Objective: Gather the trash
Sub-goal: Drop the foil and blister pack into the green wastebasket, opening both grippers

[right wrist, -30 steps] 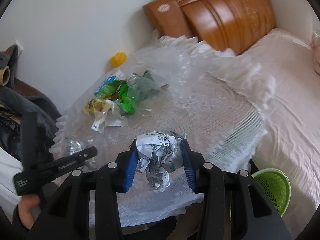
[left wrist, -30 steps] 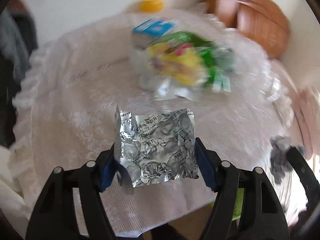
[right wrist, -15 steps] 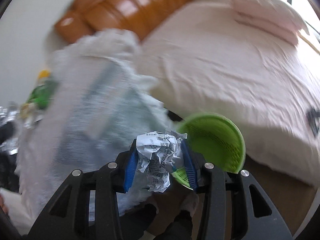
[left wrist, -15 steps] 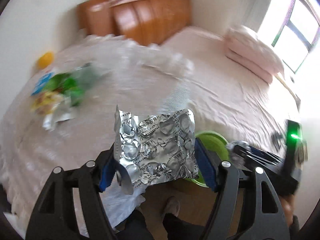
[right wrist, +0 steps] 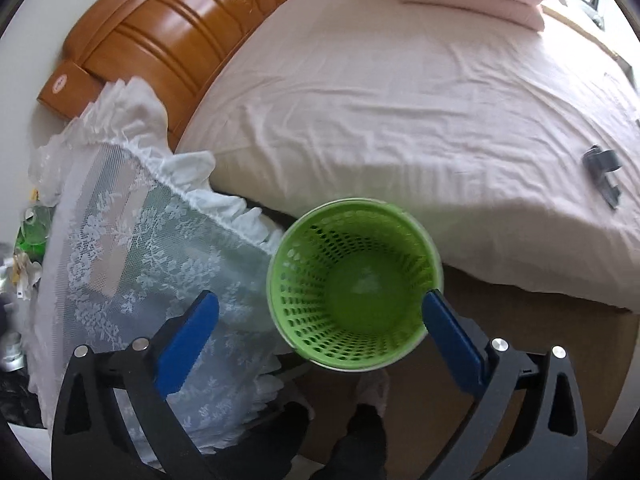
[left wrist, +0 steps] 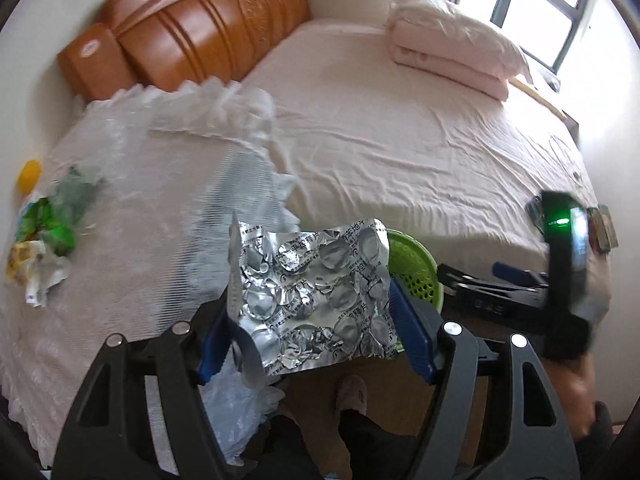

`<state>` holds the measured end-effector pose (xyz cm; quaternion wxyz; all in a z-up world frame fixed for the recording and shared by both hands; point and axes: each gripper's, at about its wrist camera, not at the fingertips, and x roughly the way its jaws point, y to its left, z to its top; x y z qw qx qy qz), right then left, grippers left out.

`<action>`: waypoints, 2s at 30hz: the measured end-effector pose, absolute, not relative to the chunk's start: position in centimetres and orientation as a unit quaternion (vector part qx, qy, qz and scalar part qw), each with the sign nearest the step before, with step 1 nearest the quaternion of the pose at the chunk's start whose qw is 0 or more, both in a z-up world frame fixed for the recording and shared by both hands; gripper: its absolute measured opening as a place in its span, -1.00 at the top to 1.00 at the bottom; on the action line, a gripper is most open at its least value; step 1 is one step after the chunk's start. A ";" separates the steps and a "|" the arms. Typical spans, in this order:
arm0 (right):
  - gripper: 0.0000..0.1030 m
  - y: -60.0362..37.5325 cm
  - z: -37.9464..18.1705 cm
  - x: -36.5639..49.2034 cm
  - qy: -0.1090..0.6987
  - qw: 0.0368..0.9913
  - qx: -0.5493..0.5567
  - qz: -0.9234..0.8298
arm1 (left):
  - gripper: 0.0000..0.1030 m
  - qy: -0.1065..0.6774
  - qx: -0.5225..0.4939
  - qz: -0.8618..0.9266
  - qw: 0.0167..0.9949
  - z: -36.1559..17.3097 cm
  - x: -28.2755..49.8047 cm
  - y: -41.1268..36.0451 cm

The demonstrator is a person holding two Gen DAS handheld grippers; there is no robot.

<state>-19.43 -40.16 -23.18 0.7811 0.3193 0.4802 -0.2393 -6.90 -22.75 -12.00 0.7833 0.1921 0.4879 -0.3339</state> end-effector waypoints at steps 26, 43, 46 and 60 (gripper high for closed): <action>-0.96 -44.2 -17.2 -30.2 0.440 0.772 0.327 -0.320 | -0.85 0.512 0.217 -0.350 0.754 -15.7 -11.2 -32.1; -0.96 -38.1 -11.0 -23.5 0.406 0.841 0.278 -0.226 | -0.85 0.460 0.148 -0.274 0.832 -8.4 -8.0 -20.2; -0.96 -36.1 -9.6 -21.1 0.398 0.857 0.264 -0.193 | -0.85 0.453 0.125 -0.240 0.850 -6.9 -6.7 -15.9; -0.96 -25.9 -8.2 -10.6 0.417 0.884 0.200 -0.065 | -0.85 0.457 0.063 -0.134 0.877 -6.4 -2.6 -3.8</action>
